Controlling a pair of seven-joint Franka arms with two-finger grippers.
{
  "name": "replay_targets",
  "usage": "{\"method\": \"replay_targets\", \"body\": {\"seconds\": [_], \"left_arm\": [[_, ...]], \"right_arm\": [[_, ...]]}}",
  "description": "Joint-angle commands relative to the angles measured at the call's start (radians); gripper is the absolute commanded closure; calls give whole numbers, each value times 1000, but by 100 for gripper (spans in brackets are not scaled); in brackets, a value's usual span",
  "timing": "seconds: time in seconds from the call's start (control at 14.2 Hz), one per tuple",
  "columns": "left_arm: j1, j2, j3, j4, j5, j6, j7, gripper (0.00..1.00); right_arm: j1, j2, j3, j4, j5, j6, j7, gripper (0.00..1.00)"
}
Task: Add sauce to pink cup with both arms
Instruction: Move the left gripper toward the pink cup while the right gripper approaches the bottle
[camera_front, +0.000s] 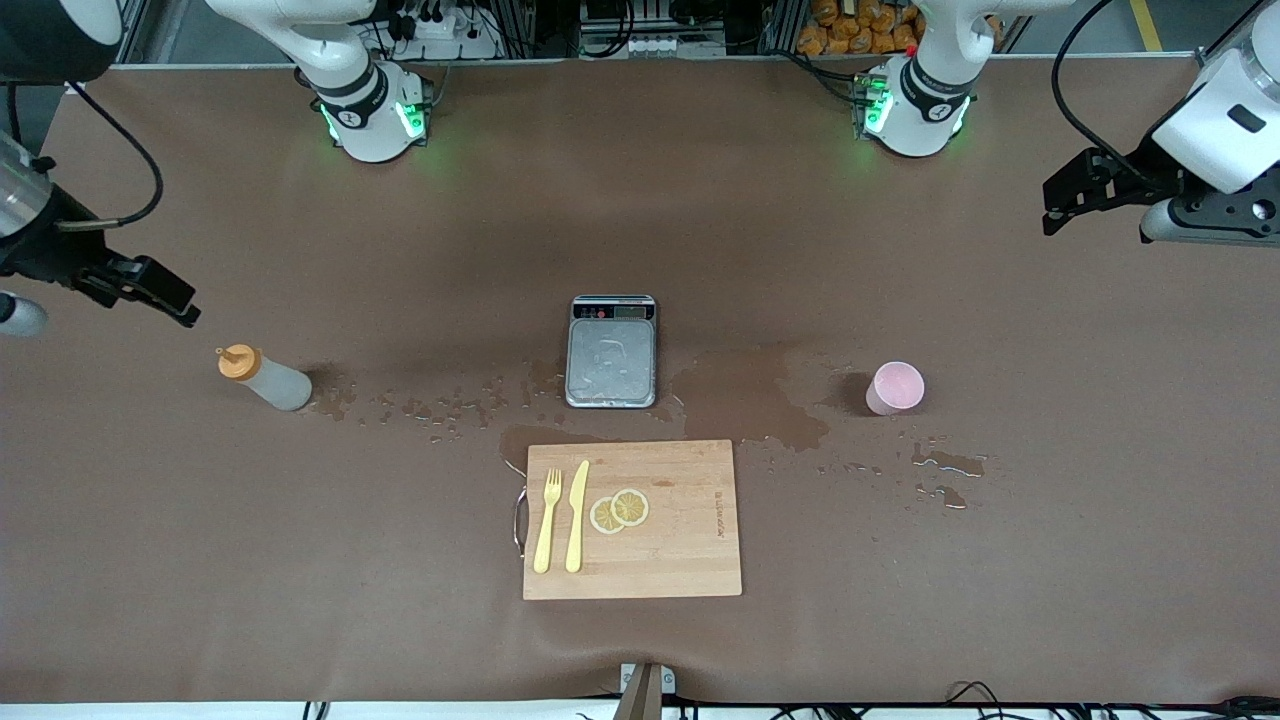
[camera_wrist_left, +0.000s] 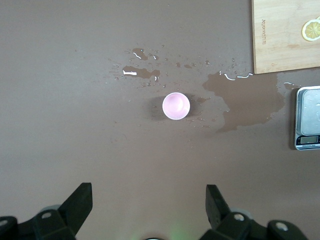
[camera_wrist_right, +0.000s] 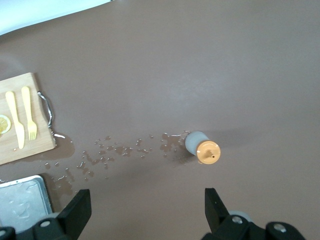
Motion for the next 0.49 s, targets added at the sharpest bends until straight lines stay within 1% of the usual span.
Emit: {"method": "replay_targets", "body": {"seconds": [0.0, 0.21, 0.42], "left_arm": [[2, 14, -9, 26, 24, -22, 4, 0], [7, 14, -4, 21, 13, -31, 2, 0], [5, 14, -4, 15, 13, -51, 2, 0]], "right_arm": [[-68, 27, 8, 23, 4, -4, -9, 0], [-107, 47, 6, 23, -2, -2, -8, 0], [-159, 67, 9, 20, 15, -10, -14, 0]]}}
